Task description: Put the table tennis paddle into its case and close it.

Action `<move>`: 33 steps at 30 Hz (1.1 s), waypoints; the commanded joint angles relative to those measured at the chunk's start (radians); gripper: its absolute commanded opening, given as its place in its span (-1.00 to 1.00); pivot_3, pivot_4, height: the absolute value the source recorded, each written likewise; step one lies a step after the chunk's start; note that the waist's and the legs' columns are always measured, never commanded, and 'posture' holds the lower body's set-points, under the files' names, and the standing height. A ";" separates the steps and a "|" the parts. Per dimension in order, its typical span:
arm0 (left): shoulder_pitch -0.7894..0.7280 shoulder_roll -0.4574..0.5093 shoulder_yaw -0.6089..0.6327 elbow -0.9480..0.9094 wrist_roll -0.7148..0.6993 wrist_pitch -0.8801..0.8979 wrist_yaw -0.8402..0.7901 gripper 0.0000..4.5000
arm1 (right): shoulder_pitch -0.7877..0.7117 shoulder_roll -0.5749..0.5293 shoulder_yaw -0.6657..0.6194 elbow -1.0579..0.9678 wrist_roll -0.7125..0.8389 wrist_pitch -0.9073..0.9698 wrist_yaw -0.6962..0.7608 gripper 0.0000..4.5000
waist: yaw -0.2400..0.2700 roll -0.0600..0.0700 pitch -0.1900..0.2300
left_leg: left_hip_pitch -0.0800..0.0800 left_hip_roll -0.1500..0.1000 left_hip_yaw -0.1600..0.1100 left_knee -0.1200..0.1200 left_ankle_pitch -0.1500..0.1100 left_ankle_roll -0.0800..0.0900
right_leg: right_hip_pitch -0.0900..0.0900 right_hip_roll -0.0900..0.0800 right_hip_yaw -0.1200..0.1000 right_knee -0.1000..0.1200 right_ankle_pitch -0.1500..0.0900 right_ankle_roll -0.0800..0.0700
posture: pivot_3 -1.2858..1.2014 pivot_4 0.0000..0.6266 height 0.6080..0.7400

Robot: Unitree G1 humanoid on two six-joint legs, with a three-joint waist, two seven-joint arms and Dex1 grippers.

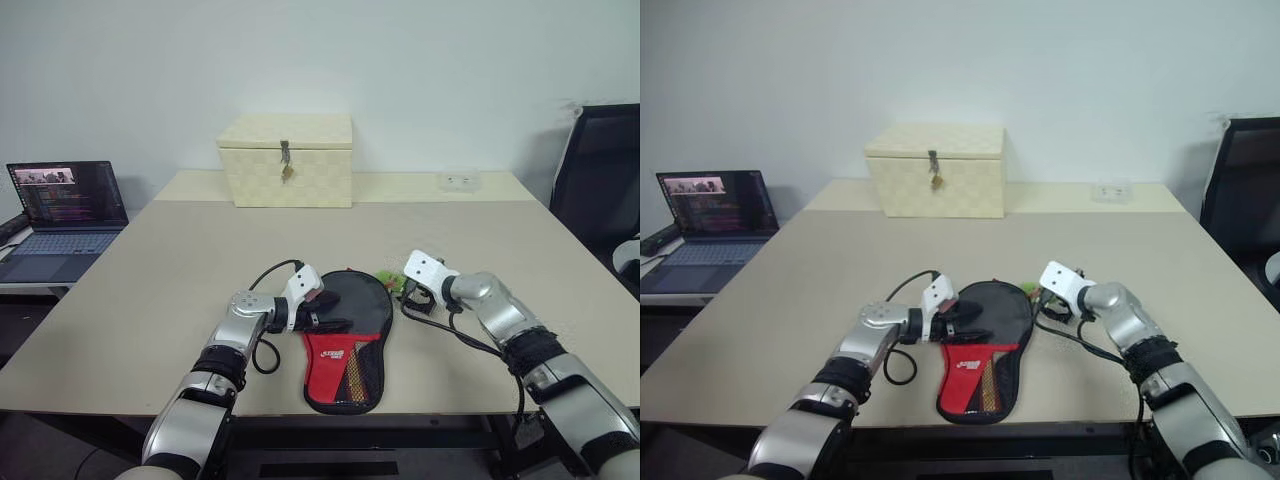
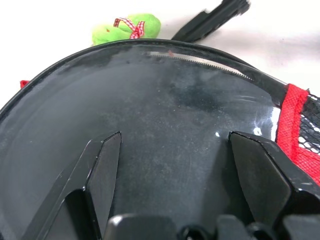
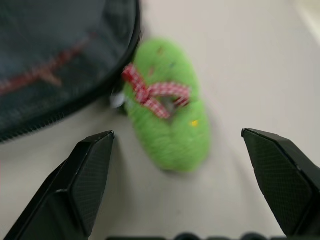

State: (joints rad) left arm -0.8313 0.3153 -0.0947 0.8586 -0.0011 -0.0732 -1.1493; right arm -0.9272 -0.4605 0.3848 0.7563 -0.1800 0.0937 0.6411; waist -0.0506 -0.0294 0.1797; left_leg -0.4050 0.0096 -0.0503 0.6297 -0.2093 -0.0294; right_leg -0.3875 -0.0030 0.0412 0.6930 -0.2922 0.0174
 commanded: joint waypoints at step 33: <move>-0.023 -0.081 -0.068 0.126 0.020 -0.037 0.054 0.68 | 0.513 -0.312 -0.166 -1.093 0.152 0.607 0.389 -0.99 | 0.020 0.004 -0.002 | 0.003 0.000 -0.002 0.000 0.000 0.000 | 0.005 0.000 -0.001 -0.005 -0.003 0.006 | 0.03 -0.52 1.00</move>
State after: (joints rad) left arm -0.8631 0.2448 -0.1354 0.9447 -0.0123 -0.1145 -1.1031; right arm -0.4244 -0.7577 0.2438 -0.2168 -0.0601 0.6328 1.0150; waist -0.0306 -0.0257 0.1775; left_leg -0.4005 0.0092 -0.0522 0.6292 -0.2097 -0.0291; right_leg -0.3799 -0.0027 0.0401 0.6879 -0.2956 0.0234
